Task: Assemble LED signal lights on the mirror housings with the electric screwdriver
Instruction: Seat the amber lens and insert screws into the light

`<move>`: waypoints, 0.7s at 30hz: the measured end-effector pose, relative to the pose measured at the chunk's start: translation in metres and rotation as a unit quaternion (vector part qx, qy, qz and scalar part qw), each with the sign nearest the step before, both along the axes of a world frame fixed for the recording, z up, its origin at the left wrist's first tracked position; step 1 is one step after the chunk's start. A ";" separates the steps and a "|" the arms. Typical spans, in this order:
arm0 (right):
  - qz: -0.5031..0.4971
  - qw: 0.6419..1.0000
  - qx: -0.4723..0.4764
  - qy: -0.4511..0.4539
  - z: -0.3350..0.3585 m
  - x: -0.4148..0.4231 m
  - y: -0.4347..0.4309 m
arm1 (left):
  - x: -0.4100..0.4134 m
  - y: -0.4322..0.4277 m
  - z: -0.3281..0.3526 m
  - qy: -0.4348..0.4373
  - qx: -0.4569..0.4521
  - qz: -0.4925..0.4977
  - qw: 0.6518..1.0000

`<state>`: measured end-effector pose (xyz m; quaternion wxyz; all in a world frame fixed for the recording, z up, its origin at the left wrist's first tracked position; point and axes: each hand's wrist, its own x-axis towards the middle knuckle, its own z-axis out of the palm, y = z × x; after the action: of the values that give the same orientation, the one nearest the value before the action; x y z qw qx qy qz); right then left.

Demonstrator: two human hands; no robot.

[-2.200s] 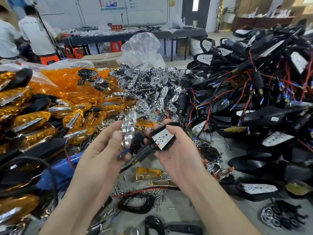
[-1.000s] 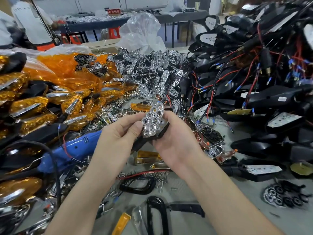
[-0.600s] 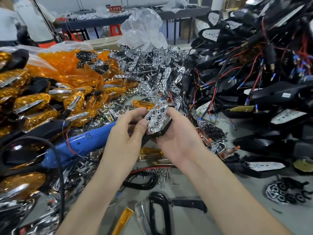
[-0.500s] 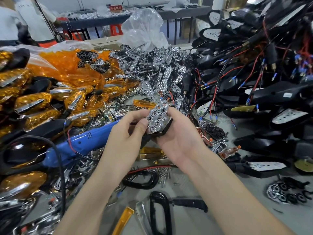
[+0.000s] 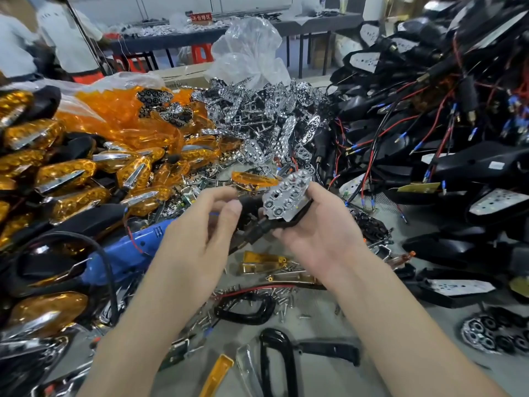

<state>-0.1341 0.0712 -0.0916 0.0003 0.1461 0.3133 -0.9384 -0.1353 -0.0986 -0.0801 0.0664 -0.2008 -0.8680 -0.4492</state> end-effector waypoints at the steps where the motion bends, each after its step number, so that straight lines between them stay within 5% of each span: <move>1: -0.014 1.000 -0.011 -0.001 0.000 0.000 0.002 | 0.002 -0.007 0.002 0.013 -0.043 -0.008 0.999; 8: -0.056 0.996 -0.074 -0.007 0.000 -0.004 0.013 | 0.008 -0.021 0.004 0.021 -0.215 -0.017 0.976; 21: -0.055 0.994 -0.092 -0.004 -0.001 -0.001 0.007 | 0.009 -0.012 -0.008 0.040 -0.199 0.010 0.979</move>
<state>-0.1351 0.0778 -0.0931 -0.0368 0.1660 0.2166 -0.9613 -0.1268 -0.1106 -0.0879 0.0646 -0.2189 -0.9387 -0.2584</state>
